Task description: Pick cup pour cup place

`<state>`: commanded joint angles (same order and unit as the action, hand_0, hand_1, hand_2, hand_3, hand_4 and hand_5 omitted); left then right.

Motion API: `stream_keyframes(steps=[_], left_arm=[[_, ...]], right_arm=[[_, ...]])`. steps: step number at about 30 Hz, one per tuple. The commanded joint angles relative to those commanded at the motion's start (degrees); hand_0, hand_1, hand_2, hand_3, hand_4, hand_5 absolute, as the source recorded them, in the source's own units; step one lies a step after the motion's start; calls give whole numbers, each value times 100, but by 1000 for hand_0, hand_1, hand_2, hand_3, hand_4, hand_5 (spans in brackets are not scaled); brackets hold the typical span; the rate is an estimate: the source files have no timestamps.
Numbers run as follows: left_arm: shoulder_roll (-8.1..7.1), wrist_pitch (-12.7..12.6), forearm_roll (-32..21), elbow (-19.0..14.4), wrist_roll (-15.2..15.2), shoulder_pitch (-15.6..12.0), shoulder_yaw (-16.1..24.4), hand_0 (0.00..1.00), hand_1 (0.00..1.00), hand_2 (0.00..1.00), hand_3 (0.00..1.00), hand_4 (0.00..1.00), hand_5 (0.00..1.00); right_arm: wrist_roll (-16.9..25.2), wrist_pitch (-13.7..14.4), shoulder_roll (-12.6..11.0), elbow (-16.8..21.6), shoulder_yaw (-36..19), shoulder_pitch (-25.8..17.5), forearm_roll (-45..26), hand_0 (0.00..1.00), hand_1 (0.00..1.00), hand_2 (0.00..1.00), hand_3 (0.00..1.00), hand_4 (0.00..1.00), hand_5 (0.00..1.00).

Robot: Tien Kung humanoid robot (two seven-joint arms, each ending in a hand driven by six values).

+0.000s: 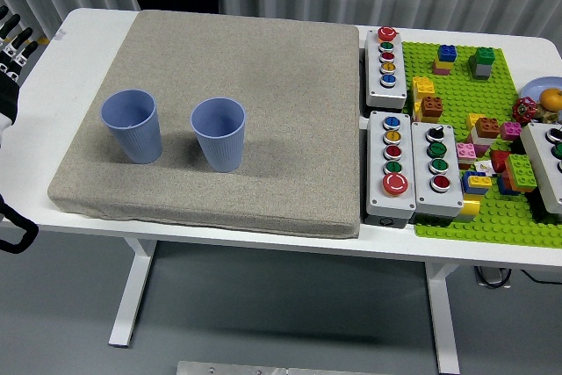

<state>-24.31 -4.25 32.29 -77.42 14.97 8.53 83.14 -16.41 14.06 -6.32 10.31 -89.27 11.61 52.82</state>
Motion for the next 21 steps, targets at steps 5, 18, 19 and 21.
stream_keyframes(steps=[5,18,19,21], left_arm=[[173,55,178,-141,8,-323,63,822,813,877,885,920,714],[485,-144,920,-401,-38,-857,132,825,812,883,883,941,721],[519,-166,973,-465,-17,-977,57,825,812,883,883,941,721],[552,-197,1028,-527,9,-1152,-63,824,808,880,873,930,723]], right_arm=[[4,-14,1,0,-25,11,37,706,633,590,576,2,145],[-21,-52,9,0,-91,4,151,706,634,590,576,2,143],[-30,-50,12,0,-98,5,164,706,634,590,576,2,143],[-43,-51,14,0,-111,6,188,706,633,590,576,2,140]])
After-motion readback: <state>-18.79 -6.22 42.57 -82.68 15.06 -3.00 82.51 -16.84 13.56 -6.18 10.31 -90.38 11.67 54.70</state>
